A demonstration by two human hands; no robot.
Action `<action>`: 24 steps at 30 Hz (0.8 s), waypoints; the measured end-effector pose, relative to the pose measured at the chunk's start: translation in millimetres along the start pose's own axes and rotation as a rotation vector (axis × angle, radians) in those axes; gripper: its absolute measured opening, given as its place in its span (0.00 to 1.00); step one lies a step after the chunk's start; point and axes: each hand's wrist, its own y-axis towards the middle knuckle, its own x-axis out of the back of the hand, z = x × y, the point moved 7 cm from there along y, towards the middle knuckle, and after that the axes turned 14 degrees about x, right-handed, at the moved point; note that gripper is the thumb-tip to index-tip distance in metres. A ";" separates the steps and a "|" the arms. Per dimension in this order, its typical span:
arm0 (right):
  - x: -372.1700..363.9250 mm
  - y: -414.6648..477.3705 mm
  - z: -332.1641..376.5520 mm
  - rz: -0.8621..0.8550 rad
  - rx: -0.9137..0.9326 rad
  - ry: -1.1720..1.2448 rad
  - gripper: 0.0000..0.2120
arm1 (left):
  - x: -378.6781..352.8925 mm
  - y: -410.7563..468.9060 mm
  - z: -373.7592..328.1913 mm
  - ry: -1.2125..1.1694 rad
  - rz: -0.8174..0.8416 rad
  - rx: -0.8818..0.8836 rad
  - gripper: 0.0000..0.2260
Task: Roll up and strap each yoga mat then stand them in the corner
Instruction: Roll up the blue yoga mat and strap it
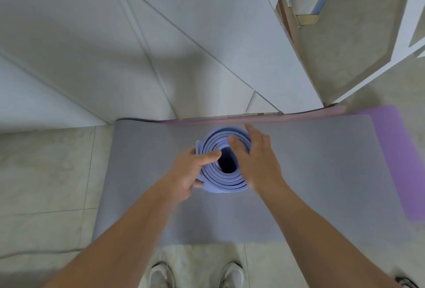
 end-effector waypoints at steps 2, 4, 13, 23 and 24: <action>-6.7 4.6 10.9 0.008 0.099 -0.108 0.29 | -3.6 0.3 -0.3 -0.026 -0.010 -0.003 0.23; -15.4 5.0 10.1 0.011 0.099 -0.171 0.27 | -6.9 1.1 2.4 -0.088 0.010 -0.028 0.20; -13.8 -12.2 26.6 0.046 0.355 -0.607 0.36 | -9.4 -7.8 1.7 -0.085 -0.084 -0.122 0.18; -45.5 -25.8 28.4 0.169 0.534 -0.743 0.40 | 4.2 -10.4 9.4 -0.287 -0.078 0.067 0.22; -42.8 -28.3 25.0 0.173 0.536 -0.749 0.40 | 8.2 -10.5 8.8 -0.225 -0.136 0.055 0.20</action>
